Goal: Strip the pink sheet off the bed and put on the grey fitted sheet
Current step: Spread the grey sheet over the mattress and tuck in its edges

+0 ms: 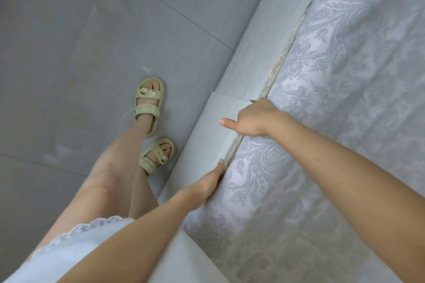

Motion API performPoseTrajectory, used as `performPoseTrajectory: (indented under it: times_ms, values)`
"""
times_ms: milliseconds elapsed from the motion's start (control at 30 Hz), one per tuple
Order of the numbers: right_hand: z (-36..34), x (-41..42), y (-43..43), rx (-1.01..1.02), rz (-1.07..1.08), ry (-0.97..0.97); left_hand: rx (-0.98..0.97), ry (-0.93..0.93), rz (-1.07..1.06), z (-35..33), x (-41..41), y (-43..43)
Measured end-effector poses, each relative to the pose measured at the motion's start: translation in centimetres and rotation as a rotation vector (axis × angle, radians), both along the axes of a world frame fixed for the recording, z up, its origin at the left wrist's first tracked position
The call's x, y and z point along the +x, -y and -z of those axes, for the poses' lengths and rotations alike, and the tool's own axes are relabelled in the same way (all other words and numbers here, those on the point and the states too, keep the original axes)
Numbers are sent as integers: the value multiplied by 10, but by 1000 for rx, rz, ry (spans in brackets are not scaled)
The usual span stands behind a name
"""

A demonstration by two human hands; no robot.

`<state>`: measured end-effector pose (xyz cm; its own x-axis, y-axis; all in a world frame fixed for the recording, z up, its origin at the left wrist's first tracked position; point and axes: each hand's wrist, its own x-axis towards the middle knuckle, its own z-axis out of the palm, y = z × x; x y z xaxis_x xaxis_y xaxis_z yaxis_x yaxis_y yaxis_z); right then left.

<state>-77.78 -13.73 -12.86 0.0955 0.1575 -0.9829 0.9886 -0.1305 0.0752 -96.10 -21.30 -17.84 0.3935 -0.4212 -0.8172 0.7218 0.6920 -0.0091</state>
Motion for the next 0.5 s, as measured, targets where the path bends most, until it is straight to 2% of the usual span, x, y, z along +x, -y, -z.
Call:
performPoseTrajectory:
  times_ms: [67, 233, 367, 433, 500]
  values:
    - [-9, -11, 14, 24, -53, -32, -32, -5, 16, -1, 3, 19]
    - [1, -31, 43, -23, -188, 50, -13, -1, -70, -3, 1, 18]
    - [21, -54, 46, -168, -223, 106, 279, -11, -123, -4, -41, 10]
    - [21, -62, 48, -145, -182, 73, 453, -18, -47, 3, -73, 10]
    - [14, -70, 55, -46, -50, 5, 522, -11, 45, 7, -99, 9]
